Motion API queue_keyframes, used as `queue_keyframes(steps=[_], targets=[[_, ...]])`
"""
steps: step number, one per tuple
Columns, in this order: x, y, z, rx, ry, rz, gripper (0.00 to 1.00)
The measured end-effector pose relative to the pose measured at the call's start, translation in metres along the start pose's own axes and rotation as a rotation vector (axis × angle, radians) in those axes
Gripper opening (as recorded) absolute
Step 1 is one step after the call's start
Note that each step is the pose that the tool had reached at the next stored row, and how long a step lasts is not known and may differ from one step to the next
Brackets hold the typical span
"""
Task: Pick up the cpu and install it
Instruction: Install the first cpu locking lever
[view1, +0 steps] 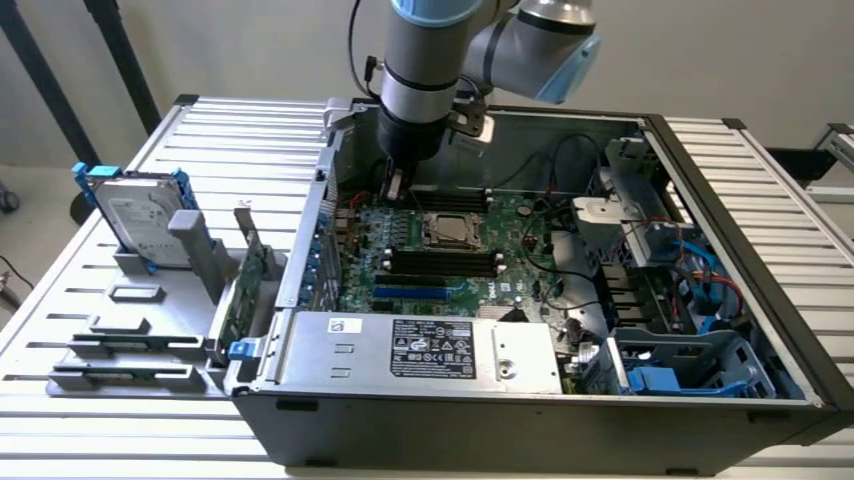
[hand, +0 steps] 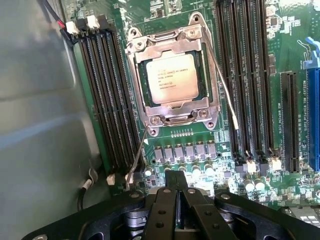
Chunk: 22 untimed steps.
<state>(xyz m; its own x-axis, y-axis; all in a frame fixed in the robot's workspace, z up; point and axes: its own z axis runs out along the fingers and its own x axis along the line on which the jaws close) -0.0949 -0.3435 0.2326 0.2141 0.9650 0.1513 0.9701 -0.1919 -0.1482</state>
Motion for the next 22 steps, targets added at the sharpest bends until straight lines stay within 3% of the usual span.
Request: queue_keyframes(steps=[2,9,15,17,19,22], targets=[[-0.0007,0.0000,-0.0002,0.0030,0.0017,0.006,0.11],[-0.0008,-0.0005,-0.0001,-0.0038,0.0169,0.085,0.11],[-0.0010,-0.0015,0.0001,-0.0044,0.0387,0.137,0.11],[-0.0013,-0.0027,0.0001,0.0008,0.0534,0.145,0.11],[-0.0016,-0.0042,0.0002,0.0088,0.0731,0.149,0.11],[-0.0020,-0.0063,0.0005,0.0259,0.1147,0.150,0.11]])
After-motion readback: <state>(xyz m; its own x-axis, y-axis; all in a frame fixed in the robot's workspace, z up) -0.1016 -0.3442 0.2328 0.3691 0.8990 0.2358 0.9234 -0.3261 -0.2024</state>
